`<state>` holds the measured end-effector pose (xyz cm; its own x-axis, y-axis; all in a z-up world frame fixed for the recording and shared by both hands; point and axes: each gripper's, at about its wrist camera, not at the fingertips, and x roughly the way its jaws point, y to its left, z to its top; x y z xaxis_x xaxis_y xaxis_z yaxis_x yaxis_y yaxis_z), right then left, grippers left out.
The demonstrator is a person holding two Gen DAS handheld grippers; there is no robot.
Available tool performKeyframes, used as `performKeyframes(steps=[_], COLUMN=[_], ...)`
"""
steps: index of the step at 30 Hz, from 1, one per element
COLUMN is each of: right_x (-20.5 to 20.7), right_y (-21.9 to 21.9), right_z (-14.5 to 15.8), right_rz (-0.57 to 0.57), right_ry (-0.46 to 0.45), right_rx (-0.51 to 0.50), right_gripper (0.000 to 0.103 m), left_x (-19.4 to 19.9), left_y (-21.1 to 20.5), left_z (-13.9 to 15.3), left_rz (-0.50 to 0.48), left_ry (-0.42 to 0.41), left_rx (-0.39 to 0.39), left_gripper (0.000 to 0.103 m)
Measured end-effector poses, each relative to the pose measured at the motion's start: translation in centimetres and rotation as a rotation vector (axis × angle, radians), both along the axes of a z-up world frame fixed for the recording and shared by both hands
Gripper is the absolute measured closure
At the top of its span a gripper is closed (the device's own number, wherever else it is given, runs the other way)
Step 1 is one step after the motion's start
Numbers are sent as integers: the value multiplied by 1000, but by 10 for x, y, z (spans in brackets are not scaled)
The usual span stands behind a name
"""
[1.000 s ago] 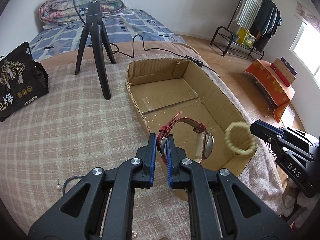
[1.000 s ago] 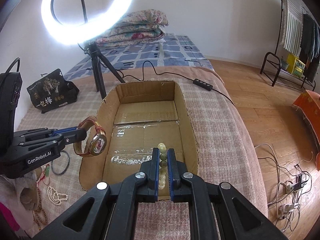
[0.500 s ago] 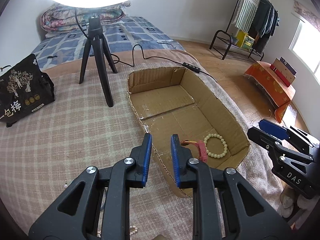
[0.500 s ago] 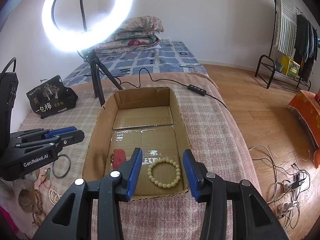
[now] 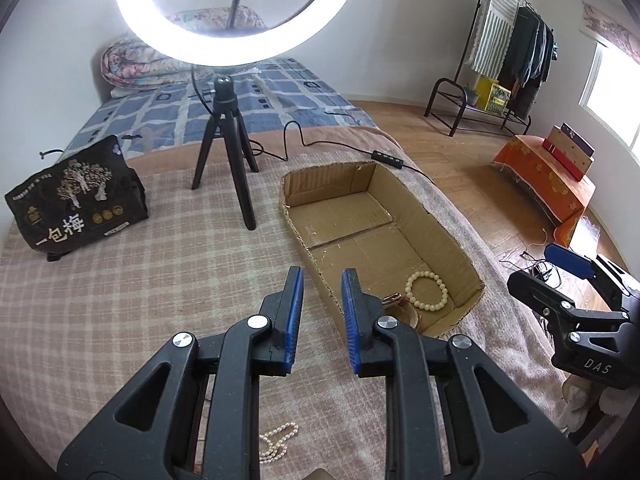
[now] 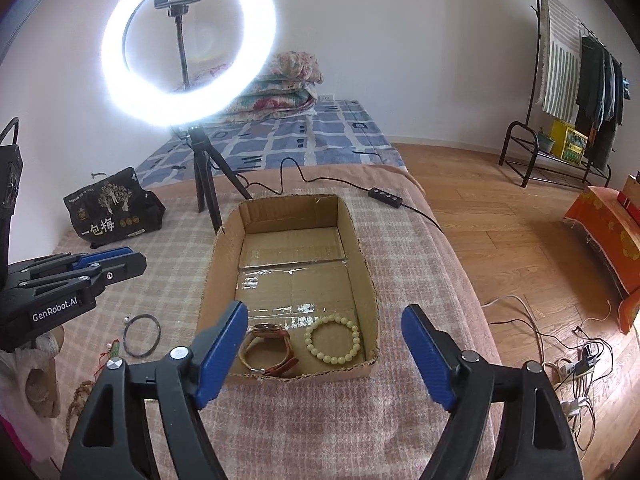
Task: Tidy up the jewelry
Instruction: 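Open the left gripper to drop the watch while the right drops the bracelet into the box, then move both grippers back over the wooden mala and pearl necklace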
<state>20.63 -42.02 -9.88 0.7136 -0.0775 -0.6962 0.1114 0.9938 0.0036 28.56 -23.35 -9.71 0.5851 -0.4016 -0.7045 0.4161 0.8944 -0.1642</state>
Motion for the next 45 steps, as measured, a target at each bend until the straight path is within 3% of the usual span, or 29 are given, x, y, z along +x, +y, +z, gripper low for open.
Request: performKeyframes(steps=[3,5,7,10,13,23,32,39,45], right_x=[-7,-12,-18,-27,-35,-59,-75,-73,-72], right_y=[6,11,17,27,36,67,82,100,118], right_z=[6,10,14,21,27,41,36,18,0], right_rz=[2,3,0,-16,-15,15,102,196,266], right_ry=[-6,-11,-23,-53,-74,-85,-85,-7,52], right_rx=[-11,-23,-34,-65,-87,-108,-72,-56,-30], right_gripper=[17,14,8,0,0,0,0,0,0], left_x=[-8,-15,-22,-32,-40,-69,-88,-102,-117], left_y=[10,18,26,40,56,117,185,228,239], left_z=[10,16,23,32,40,49,41,9,-26], left_rz=[4,12,25,40,60,113,176,202,178], left_ry=[-21,-40,-67,-101,-121,-158,-144,-58,42], left_rx=[3,7,4,7,4,35,42,36,32], left_gripper=[84,74,56,49,42,42,42,42,42])
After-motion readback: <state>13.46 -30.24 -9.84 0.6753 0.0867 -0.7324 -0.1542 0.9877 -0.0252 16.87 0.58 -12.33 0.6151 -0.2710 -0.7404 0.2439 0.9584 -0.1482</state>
